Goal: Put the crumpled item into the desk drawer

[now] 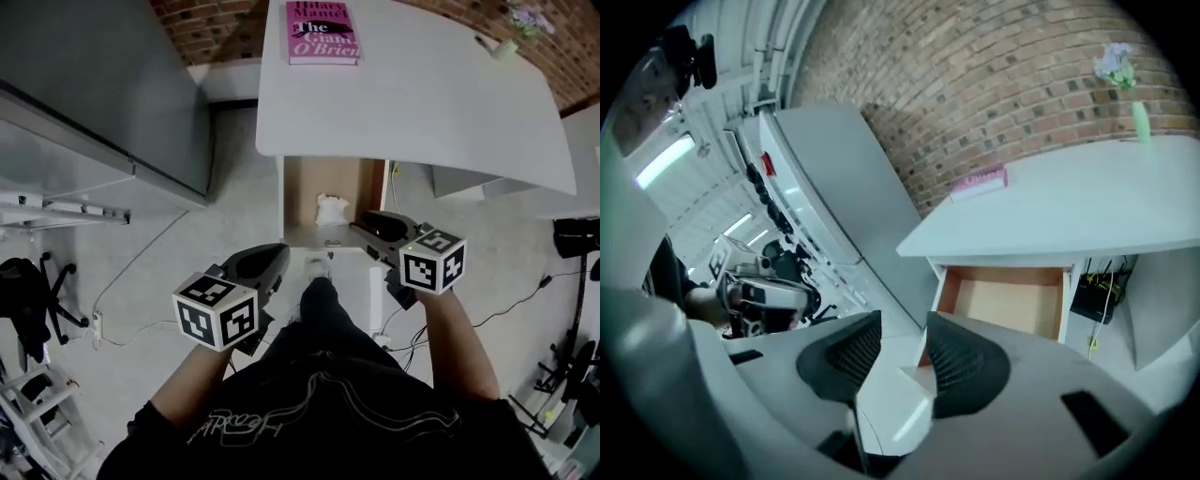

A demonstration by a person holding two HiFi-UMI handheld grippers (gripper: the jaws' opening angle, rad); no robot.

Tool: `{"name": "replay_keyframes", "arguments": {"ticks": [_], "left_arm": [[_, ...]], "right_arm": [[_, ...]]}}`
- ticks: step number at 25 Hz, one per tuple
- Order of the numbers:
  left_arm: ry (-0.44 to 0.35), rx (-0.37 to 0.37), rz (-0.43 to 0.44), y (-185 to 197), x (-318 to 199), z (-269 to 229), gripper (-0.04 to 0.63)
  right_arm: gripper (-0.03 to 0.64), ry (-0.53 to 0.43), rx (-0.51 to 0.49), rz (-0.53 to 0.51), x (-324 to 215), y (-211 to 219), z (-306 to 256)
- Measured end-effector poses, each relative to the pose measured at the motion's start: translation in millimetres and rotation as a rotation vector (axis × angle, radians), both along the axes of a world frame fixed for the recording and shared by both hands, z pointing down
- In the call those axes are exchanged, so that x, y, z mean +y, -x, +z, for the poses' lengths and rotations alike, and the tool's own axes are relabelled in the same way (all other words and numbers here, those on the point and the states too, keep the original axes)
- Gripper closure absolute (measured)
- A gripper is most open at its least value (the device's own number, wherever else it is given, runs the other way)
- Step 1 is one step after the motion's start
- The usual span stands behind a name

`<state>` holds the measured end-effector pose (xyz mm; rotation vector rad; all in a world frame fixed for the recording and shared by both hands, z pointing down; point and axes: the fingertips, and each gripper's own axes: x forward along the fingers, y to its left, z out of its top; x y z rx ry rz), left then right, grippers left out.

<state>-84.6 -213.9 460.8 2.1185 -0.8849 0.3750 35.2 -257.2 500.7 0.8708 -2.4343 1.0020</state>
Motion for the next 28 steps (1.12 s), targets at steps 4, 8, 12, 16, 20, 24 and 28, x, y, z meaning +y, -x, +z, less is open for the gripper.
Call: {"name": "replay_keyframes", "arguments": {"ticks": [4, 8, 12, 16, 20, 24, 28], "left_arm": [[-0.076, 0.054, 0.055, -12.2, 9.7, -48.3, 0.574], [-0.125, 0.109, 0.123, -16.3, 34.2, -93.4, 0.574], [-0.175, 0.172, 0.168, -20.2, 49.6, -131.7, 0.574], [-0.186, 0.269, 0.187, -31.3, 70.7, -169.4, 0.574], [-0.241, 0.255, 0.227, -45.9, 86.5, -187.0, 0.574], [-0.310, 0.207, 0.260, -54.0, 93.8, -192.5, 0.574], [-0.307, 0.205, 0.271, -57.6, 99.9, -192.1, 0.574]], "right_arm": [[0.488, -0.101, -0.064, 0.002, 33.6, 5.7, -68.8], [0.545, -0.143, -0.120, -0.027, 74.8, 15.4, -122.5], [0.563, -0.231, -0.170, 0.036, 99.5, 15.5, -167.5], [0.566, -0.290, -0.198, 0.058, 129.5, 14.9, -204.8], [0.566, -0.296, -0.259, 0.092, 146.5, 2.2, -217.9], [0.568, -0.325, -0.270, 0.117, 155.8, -7.3, -228.6], [0.568, -0.336, -0.266, 0.126, 163.6, -9.7, -230.9]]}}
